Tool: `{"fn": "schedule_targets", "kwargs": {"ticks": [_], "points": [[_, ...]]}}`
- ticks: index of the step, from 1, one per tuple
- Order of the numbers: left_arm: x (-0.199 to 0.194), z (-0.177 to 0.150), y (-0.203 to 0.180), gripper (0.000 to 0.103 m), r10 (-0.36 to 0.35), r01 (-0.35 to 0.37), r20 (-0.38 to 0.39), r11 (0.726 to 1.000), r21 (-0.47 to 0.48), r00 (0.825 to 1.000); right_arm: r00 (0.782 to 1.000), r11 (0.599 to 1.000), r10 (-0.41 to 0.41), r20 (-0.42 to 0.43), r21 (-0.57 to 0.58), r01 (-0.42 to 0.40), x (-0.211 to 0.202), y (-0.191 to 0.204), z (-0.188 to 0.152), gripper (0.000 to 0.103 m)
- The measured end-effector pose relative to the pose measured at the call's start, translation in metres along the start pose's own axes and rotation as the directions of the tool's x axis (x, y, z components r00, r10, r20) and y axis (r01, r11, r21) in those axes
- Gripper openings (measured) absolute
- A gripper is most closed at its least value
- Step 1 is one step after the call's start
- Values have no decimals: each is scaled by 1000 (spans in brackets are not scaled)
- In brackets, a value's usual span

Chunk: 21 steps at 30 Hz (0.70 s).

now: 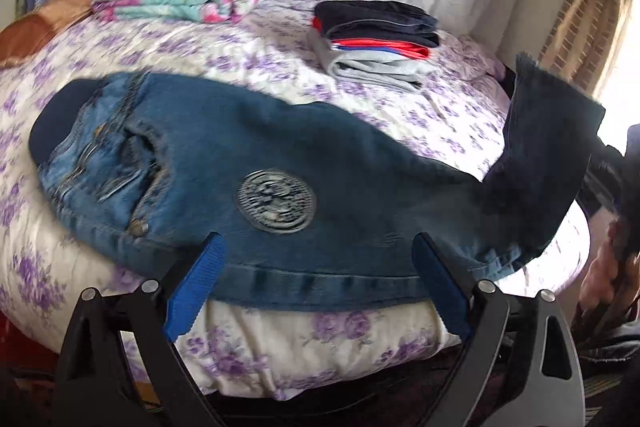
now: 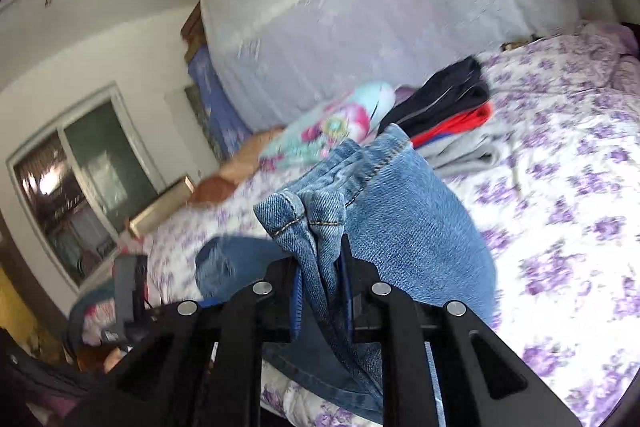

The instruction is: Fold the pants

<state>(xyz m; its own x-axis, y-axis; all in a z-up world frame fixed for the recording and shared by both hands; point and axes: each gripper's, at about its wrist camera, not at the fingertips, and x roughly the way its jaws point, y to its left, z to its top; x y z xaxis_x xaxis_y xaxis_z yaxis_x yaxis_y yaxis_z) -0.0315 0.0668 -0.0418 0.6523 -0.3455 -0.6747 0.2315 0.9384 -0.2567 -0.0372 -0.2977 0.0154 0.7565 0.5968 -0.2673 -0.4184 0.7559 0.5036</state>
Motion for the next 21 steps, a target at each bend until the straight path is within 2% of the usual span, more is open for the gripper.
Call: {"fn": "schedule_targets", "kwargs": {"ticks": [1, 3, 5, 7, 10, 11, 12, 13, 15, 19, 21], "points": [[2, 3, -13, 91, -14, 14, 4, 999, 47, 1000, 998, 999, -29, 47, 32, 28, -22, -11, 5, 16], [10, 11, -47, 91, -30, 28, 10, 987, 157, 1000, 993, 992, -84, 88, 99, 75, -56, -35, 4, 18], [21, 20, -85, 92, -36, 29, 22, 964, 263, 999, 985, 978, -140, 101, 172, 121, -79, -61, -8, 19], [38, 30, -117, 92, -78, 72, 5, 944, 322, 997, 979, 955, -182, 87, 255, 155, -91, -87, -25, 19], [83, 34, -164, 92, -120, 160, -133, 923, 351, 984, 971, 917, -227, 77, 351, 187, -99, -114, -50, 19], [97, 27, -175, 92, -93, 156, -181, 914, 374, 979, 968, 909, -235, 83, 371, 189, -102, -120, -55, 19], [115, 14, -188, 92, -74, 180, -267, 899, 400, 961, 967, 904, -240, 89, 384, 189, -104, -124, -57, 19], [126, -1, -197, 92, -51, 190, -317, 885, 425, 947, 966, 901, -240, 93, 391, 186, -106, -127, -59, 19], [125, -20, -209, 93, 10, 124, -256, 855, 503, 967, 970, 907, -232, 78, 378, 187, -100, -125, -61, 18], [120, -19, -205, 93, -17, 151, -271, 863, 482, 962, 968, 916, -242, 73, 346, 203, -97, -122, -57, 18], [109, -14, -205, 93, 12, 95, -210, 866, 491, 978, 967, 918, -241, 82, 342, 199, -97, -122, -51, 19]]}}
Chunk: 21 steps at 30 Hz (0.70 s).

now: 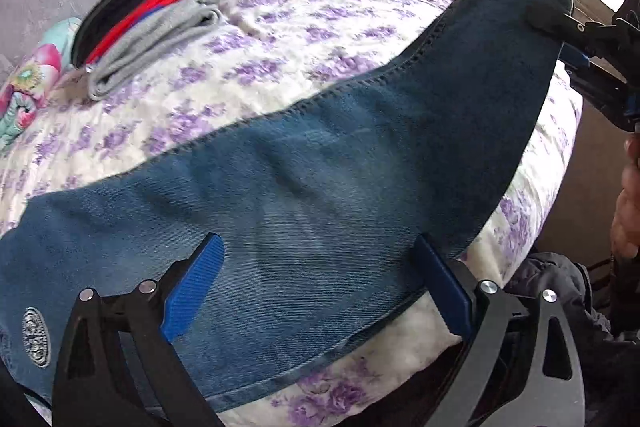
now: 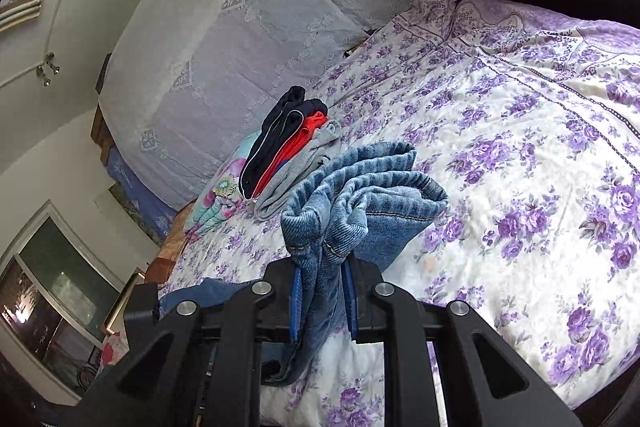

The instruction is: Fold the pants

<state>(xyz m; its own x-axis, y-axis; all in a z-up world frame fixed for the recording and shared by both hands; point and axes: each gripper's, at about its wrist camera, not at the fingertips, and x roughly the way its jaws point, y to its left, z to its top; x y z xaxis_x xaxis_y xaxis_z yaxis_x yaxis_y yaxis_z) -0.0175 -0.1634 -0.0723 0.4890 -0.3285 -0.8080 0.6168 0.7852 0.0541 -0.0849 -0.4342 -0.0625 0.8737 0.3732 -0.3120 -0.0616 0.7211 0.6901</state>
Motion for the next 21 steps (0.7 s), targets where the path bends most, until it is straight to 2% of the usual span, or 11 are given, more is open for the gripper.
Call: {"fn": "schedule_targets", "kwargs": {"ticks": [3, 6, 9, 10, 12, 14, 16, 17, 20, 21], "points": [[-24, 4, 12, 93, 58, -58, 71, 998, -1, 996, 1000, 1000, 14, -3, -16, -14, 3, 9, 5, 19], [-58, -1, 50, 93, 115, -102, 137, 989, -103, 984, 997, 993, 74, -29, -86, -76, 15, 43, 14, 20], [-97, -24, 115, 93, 202, -146, 163, 942, -303, 966, 984, 963, 141, -107, -216, -161, 42, 101, 15, 21], [-113, -37, 140, 93, 237, -158, 165, 909, -384, 957, 975, 945, 165, -148, -261, -199, 56, 123, 11, 22], [-134, -58, 180, 93, 296, -185, 150, 846, -501, 943, 953, 903, 186, -241, -340, -262, 89, 165, -5, 22], [-150, -85, 206, 94, 353, -219, 123, 779, -588, 927, 917, 854, 194, -348, -401, -332, 124, 202, -32, 22], [-157, -107, 223, 94, 369, -224, 96, 730, -646, 925, 877, 810, 158, -453, -448, -378, 160, 229, -69, 22], [-157, -118, 230, 94, 357, -210, 85, 707, -675, 930, 855, 789, 121, -504, -475, -391, 177, 238, -89, 22], [-143, -140, 237, 94, 324, -195, 46, 671, -715, 945, 804, 757, -30, -594, -538, -370, 222, 239, -144, 22], [-136, -142, 235, 94, 310, -188, 40, 669, -719, 950, 800, 748, -44, -598, -550, -370, 227, 236, -153, 22]]}}
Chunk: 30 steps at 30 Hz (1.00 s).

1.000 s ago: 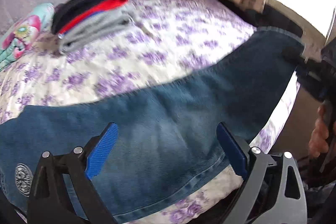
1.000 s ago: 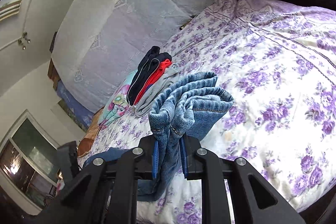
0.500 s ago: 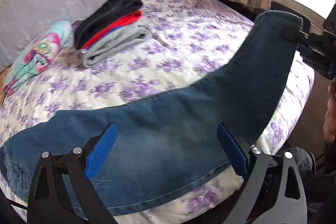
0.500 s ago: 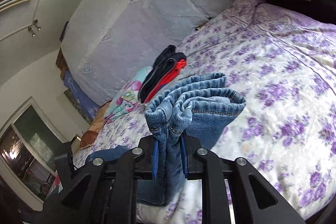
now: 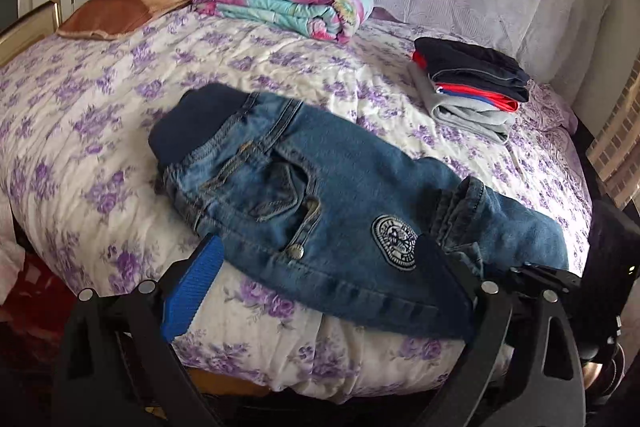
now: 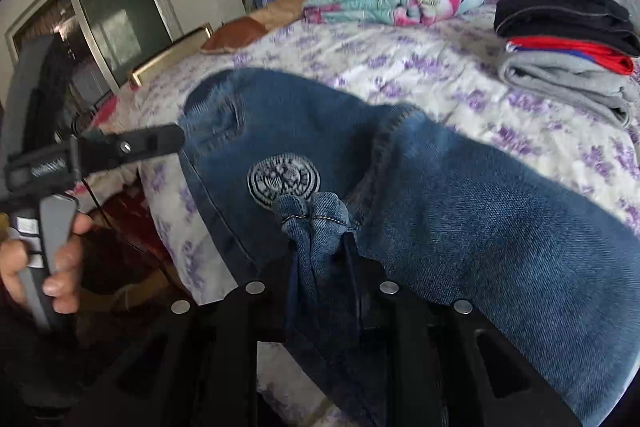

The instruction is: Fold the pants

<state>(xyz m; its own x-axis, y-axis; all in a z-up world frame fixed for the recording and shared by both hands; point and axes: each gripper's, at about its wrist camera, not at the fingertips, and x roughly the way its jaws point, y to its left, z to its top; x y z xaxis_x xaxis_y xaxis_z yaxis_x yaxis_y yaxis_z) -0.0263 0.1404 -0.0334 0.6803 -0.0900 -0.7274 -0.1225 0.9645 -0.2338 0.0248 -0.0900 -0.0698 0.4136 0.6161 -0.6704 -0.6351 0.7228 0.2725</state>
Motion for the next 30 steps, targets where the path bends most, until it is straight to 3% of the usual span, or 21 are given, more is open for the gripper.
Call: {"fn": "schedule_targets", "kwargs": {"ticks": [7, 17, 19, 21, 22, 26, 28, 30], "points": [[11, -8, -28, 94, -87, 89, -36, 994, 57, 996, 999, 1000, -3, 47, -21, 4, -16, 3, -5, 22], [13, -4, -33, 94, -114, 114, -18, 993, 28, 993, 999, 998, 29, 26, -48, -28, 0, 5, -3, 25], [22, -5, -42, 94, -95, 96, -28, 994, 59, 995, 998, 997, 55, 41, -50, -53, -8, 3, -5, 36], [35, -8, -54, 94, -64, 67, -41, 993, 101, 997, 996, 997, 54, 76, -57, -49, -22, 5, -6, 65], [40, -9, -59, 94, -51, 56, -45, 991, 120, 998, 994, 997, 35, 101, -72, -28, -33, 7, -8, 68], [51, -9, -67, 95, -17, 22, -34, 989, 147, 999, 990, 991, 24, 142, -134, -4, -87, 17, -17, 66], [54, -8, -66, 95, -16, 22, -39, 989, 149, 999, 975, 984, -83, 206, -136, 113, -117, 10, -21, 65], [55, -10, -66, 95, -10, 15, -33, 987, 163, 999, 969, 992, -108, 224, -37, 119, -135, -19, -15, 49]]}}
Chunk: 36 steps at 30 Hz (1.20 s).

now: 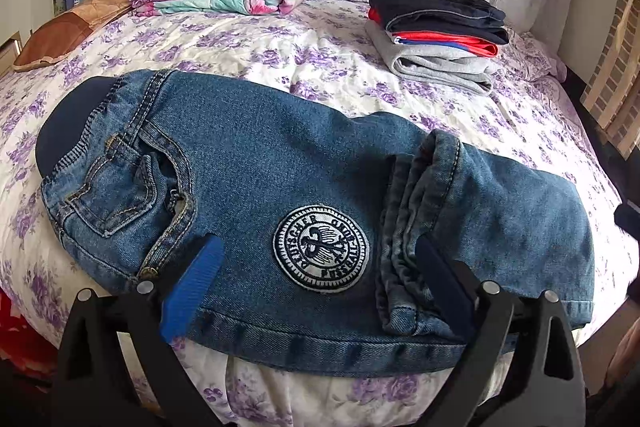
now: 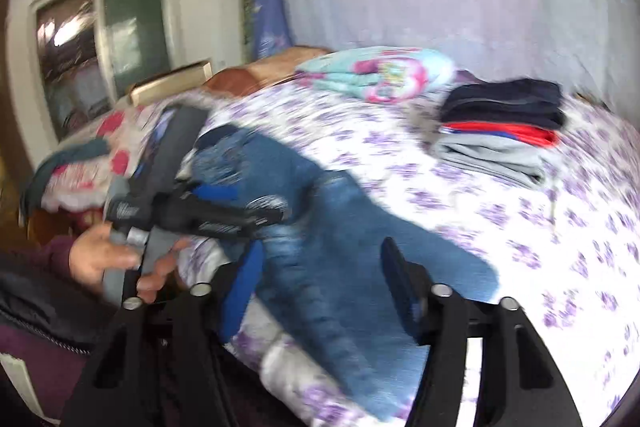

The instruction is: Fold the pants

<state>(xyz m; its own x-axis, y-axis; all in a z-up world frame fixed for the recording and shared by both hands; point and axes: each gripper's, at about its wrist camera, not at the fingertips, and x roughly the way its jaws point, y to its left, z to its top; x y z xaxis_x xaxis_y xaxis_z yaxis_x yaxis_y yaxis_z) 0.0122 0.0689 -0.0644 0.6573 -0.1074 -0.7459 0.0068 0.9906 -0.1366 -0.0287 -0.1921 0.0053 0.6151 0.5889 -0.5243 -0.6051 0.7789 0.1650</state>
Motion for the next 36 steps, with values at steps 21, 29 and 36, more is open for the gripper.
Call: {"fn": "schedule_targets", "kwargs": {"ticks": [21, 29, 36], "points": [[-35, -10, 32, 97, -84, 102, 130, 985, -138, 988, 996, 983, -36, -81, 174, 50, 53, -46, -34, 53], [-31, -25, 163, 98, -282, 300, 122, 776, -555, 952, 990, 920, 42, 131, 381, -90, 33, -96, -49, 71], [6, 6, 159, 98, -274, 326, 177, 762, -559, 945, 992, 951, -2, 127, 308, -37, 39, -83, -48, 71]]}}
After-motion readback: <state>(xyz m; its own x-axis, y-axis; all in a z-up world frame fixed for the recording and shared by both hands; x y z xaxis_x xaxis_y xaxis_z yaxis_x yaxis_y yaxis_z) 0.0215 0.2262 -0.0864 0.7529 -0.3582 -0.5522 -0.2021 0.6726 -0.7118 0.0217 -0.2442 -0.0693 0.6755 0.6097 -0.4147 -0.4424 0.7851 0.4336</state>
